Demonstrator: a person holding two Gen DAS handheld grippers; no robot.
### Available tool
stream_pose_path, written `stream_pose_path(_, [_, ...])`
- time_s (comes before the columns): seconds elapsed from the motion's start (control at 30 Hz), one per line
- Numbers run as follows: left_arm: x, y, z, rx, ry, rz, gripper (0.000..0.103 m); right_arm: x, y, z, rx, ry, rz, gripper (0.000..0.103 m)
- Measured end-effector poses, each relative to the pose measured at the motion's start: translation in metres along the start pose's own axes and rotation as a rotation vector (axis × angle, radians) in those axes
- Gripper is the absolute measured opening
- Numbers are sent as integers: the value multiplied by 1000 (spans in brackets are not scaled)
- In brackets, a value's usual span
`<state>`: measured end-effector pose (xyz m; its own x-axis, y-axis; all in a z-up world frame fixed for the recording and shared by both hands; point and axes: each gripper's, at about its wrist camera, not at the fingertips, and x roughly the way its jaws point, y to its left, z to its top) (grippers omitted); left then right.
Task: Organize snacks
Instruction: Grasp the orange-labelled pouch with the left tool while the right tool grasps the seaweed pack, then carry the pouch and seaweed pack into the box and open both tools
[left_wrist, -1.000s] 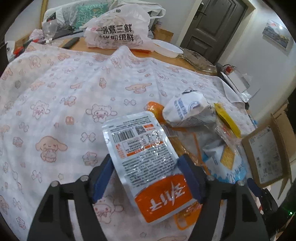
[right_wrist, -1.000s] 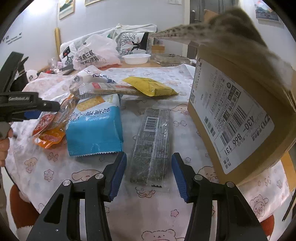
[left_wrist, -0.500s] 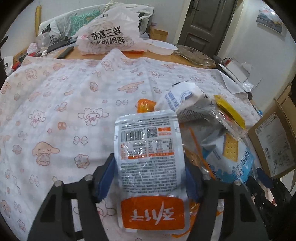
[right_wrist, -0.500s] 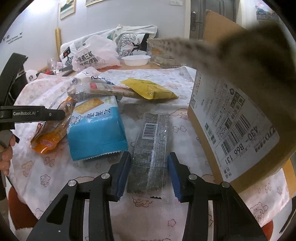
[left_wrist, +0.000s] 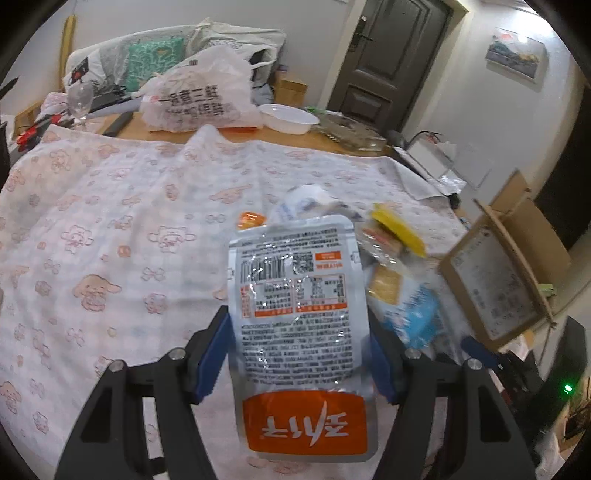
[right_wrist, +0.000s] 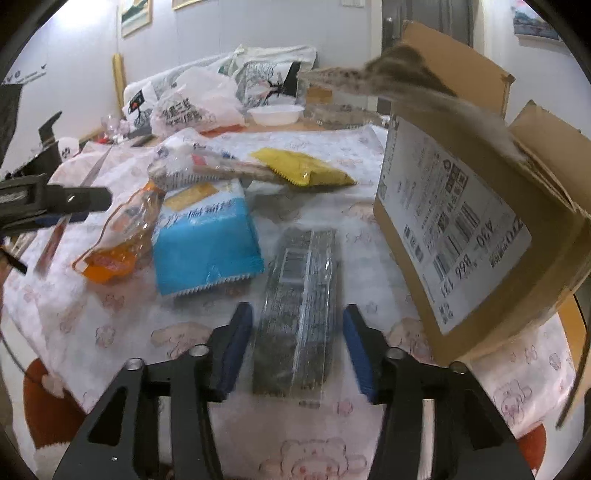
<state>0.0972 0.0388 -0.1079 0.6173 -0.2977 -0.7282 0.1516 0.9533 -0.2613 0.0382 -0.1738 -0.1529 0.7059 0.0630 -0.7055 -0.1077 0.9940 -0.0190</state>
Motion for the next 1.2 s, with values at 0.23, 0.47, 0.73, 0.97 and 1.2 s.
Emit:
stream_pose_path(0.23, [-2,-16,-2,20,3,-36,64,6,2,1,-28,-35,-24,36])
stream_pose_path(0.47, [-14,-23,-2,32,-24,-79,64,-28,4,-6,-23,-68,-2,36])
stream_pose_path(0.73, [-53,-11,-5,14,-92,-108,64,-68,38,7,-75,-134,148,36])
stream_pose_path(0.97, [-92,-7,3,19,-158,-116,64,-91,66,32,-124,-202,261,36])
stream_pose_path(1.2, [-124,-42,28,100,-222,-131,64,-126,52,65,-145,-312,296,36])
